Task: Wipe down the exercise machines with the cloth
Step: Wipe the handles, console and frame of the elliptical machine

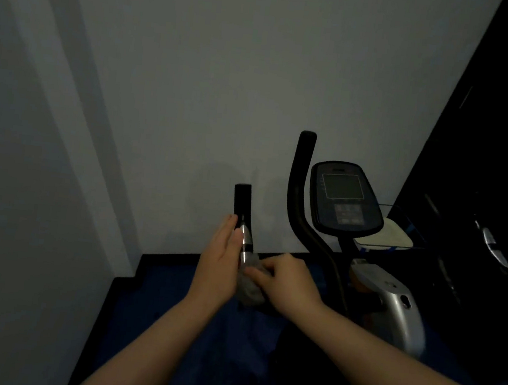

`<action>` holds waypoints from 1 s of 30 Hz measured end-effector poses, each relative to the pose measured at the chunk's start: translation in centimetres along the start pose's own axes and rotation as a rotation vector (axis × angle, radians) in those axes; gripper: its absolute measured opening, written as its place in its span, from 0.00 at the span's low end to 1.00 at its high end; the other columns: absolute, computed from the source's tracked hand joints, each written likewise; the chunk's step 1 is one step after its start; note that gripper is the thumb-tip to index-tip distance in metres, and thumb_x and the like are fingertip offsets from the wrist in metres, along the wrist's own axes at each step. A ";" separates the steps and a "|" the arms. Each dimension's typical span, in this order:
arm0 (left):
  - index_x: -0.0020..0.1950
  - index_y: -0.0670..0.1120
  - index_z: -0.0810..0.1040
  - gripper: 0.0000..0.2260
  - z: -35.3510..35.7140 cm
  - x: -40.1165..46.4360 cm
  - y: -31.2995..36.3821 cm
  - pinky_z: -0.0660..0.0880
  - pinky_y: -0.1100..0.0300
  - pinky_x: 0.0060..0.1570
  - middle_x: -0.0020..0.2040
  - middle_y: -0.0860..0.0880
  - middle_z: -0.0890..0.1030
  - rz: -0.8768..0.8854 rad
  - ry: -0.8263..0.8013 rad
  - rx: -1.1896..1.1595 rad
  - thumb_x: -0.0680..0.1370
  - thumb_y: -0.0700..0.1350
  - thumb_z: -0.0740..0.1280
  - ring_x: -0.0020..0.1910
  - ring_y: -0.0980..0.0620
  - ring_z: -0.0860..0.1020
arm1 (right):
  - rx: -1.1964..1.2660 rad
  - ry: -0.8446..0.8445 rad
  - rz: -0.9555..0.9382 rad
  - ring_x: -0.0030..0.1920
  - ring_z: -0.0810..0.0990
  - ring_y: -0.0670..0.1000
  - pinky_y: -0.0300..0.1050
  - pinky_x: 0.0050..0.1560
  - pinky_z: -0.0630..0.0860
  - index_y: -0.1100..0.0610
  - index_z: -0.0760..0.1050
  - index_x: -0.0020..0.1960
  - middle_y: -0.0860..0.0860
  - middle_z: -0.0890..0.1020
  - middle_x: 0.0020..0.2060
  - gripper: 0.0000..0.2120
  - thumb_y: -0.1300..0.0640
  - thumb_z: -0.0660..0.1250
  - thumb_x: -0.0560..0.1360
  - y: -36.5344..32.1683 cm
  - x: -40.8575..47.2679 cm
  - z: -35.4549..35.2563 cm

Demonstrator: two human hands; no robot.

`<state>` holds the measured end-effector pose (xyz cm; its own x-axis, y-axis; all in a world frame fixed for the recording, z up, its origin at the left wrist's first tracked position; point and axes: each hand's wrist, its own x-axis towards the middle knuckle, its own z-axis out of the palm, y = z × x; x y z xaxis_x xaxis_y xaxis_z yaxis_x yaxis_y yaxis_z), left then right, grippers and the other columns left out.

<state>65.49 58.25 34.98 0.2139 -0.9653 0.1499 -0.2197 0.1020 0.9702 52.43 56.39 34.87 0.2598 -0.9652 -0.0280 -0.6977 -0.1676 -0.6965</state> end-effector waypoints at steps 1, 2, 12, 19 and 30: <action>0.76 0.48 0.61 0.21 0.1 0.3 -0.1 0.54 0.71 0.68 0.76 0.53 0.61 0.003 -0.021 -0.010 0.84 0.50 0.53 0.73 0.60 0.61 | -0.037 -0.030 0.002 0.37 0.80 0.47 0.39 0.33 0.73 0.56 0.83 0.43 0.51 0.83 0.37 0.13 0.47 0.69 0.75 0.3 0.1 -0.4; 0.76 0.47 0.61 0.21 0.1 0.7 -0.4 0.54 0.73 0.68 0.76 0.53 0.61 0.008 -0.034 -0.014 0.84 0.49 0.53 0.73 0.61 0.60 | -0.045 -0.018 0.001 0.38 0.81 0.48 0.41 0.35 0.73 0.57 0.83 0.42 0.51 0.83 0.37 0.13 0.47 0.70 0.75 0.2 0.5 -0.8; 0.76 0.51 0.60 0.27 -2.1 4.4 -1.7 0.52 0.81 0.64 0.76 0.59 0.59 0.149 -0.170 -0.012 0.78 0.57 0.51 0.73 0.66 0.57 | 0.052 0.157 0.053 0.37 0.81 0.46 0.41 0.36 0.76 0.59 0.83 0.43 0.51 0.83 0.36 0.13 0.48 0.70 0.75 -1.7 2.6 0.1; 0.73 0.54 0.61 0.18 -3.6 6.8 -0.8 0.58 0.82 0.59 0.67 0.68 0.64 0.261 -0.186 -0.006 0.82 0.49 0.54 0.63 0.79 0.62 | 0.383 0.456 -0.047 0.42 0.82 0.43 0.37 0.42 0.78 0.52 0.83 0.53 0.49 0.85 0.42 0.07 0.55 0.70 0.76 -4.5 7.2 0.6; 0.72 0.56 0.61 0.20 -3.6 8.2 -1.4 0.57 0.77 0.66 0.72 0.60 0.65 0.271 -0.287 -0.045 0.80 0.54 0.52 0.69 0.71 0.62 | 0.436 0.535 -0.083 0.42 0.82 0.41 0.36 0.43 0.79 0.49 0.83 0.54 0.45 0.84 0.40 0.08 0.54 0.70 0.75 -4.4 8.0 1.4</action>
<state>70.99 51.07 35.53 -0.1222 -0.9293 0.3484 -0.1888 0.3664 0.9111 58.48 49.64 36.68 -0.1418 -0.9377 0.3171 -0.3288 -0.2576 -0.9086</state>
